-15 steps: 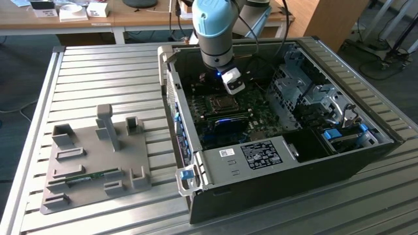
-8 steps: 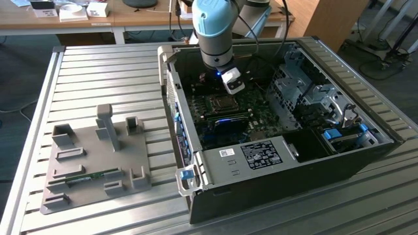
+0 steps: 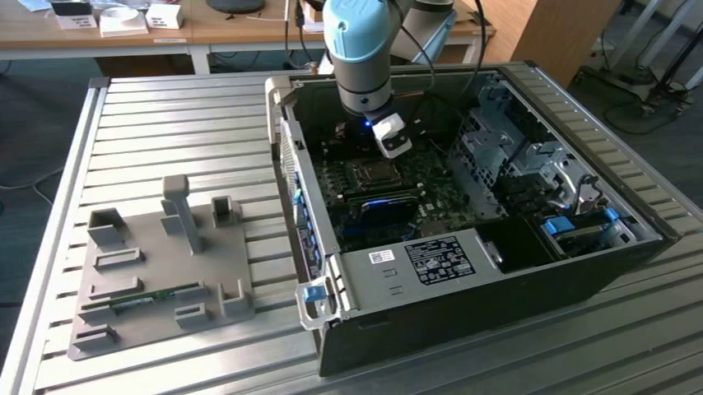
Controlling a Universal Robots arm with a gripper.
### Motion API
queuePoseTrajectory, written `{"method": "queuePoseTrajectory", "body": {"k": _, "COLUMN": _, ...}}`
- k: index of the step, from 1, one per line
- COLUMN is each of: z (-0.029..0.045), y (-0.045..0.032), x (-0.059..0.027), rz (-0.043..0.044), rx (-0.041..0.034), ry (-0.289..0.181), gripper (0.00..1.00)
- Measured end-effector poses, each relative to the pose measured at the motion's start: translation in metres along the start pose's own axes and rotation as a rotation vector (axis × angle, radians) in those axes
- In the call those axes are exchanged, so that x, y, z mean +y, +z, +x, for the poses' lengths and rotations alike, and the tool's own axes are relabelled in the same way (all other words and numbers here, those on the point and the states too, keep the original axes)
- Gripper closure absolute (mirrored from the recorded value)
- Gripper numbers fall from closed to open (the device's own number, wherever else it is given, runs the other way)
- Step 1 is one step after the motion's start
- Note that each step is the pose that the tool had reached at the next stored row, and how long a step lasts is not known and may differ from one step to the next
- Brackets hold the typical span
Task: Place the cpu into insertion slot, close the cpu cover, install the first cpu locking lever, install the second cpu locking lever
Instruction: 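Install the first cpu locking lever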
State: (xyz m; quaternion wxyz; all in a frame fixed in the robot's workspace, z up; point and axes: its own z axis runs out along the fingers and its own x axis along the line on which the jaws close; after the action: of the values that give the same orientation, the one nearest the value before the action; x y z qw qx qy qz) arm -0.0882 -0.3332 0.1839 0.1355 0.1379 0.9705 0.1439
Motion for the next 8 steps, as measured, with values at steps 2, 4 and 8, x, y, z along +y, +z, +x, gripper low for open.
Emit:
{"method": "queuePoseTrajectory", "body": {"k": 2, "z": -0.0001, "y": -0.0005, "x": 0.0002, "rz": -0.0002, "rx": -0.0001, "ry": 0.000, "gripper": 0.89}}
{"method": "queuePoseTrajectory", "body": {"k": 4, "z": -0.0003, "y": -0.0013, "x": 0.0003, "rz": 0.0002, "rx": 0.0001, "ry": 0.000, "gripper": 0.89}}
{"method": "queuePoseTrajectory", "body": {"k": 8, "z": -0.0004, "y": -0.0017, "x": 0.0005, "rz": -0.0002, "rx": 0.0000, "ry": 0.000, "gripper": 0.89}}
